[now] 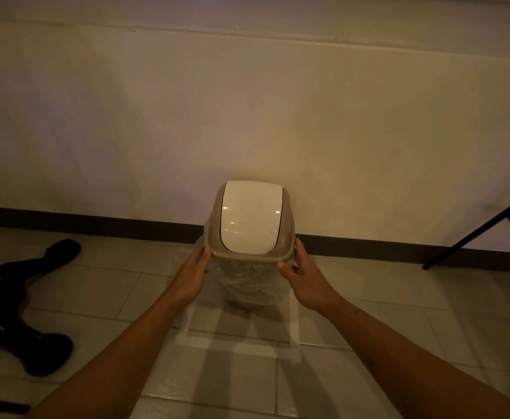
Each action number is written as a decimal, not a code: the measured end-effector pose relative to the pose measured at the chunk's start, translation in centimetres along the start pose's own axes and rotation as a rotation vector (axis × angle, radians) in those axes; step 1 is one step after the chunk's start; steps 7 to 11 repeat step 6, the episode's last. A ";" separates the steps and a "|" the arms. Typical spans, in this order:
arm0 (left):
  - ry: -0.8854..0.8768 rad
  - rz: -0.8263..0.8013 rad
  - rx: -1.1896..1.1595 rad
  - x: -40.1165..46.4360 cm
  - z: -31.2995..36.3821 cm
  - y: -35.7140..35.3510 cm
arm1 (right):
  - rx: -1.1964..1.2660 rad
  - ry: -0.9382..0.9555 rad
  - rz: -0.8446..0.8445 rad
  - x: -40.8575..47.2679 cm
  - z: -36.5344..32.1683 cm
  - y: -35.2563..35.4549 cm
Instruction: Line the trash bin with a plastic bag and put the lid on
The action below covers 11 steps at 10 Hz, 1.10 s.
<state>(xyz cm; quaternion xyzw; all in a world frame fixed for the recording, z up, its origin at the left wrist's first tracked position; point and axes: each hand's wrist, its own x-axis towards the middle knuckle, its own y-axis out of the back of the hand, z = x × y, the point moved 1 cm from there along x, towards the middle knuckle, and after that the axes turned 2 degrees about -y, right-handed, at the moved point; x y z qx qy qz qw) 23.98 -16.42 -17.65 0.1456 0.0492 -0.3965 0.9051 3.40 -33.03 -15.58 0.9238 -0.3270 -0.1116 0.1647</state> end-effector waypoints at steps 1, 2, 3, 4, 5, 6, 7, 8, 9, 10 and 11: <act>-0.026 0.006 0.060 0.0 -0.3 0.6 | 0.007 -0.012 -0.005 -0.1 -0.5 0.1; -0.061 0.007 0.133 -0.2 -0.1 0.7 | -0.019 -0.038 0.008 -0.9 -1.6 0.2; -0.058 0.129 0.213 -0.3 0.8 1.0 | -0.083 -0.021 0.064 -1.2 -2.7 0.9; -0.048 0.196 0.310 -1.0 2.5 2.0 | -0.184 -0.023 0.108 -1.7 -4.6 2.6; -0.143 0.143 0.405 -2.0 5.8 2.5 | -0.330 0.008 0.058 -1.9 -7.6 5.1; -0.246 0.078 0.473 -4.2 11.4 2.4 | -0.479 0.006 0.001 -2.9 -12.2 8.5; -0.246 0.078 0.473 -4.2 11.4 2.4 | -0.479 0.006 0.001 -2.9 -12.2 8.5; -0.246 0.078 0.473 -4.2 11.4 2.4 | -0.479 0.006 0.001 -2.9 -12.2 8.5; -0.246 0.078 0.473 -4.2 11.4 2.4 | -0.479 0.006 0.001 -2.9 -12.2 8.5; -0.246 0.078 0.473 -4.2 11.4 2.4 | -0.479 0.006 0.001 -2.9 -12.2 8.5; -0.246 0.078 0.473 -4.2 11.4 2.4 | -0.479 0.006 0.001 -2.9 -12.2 8.5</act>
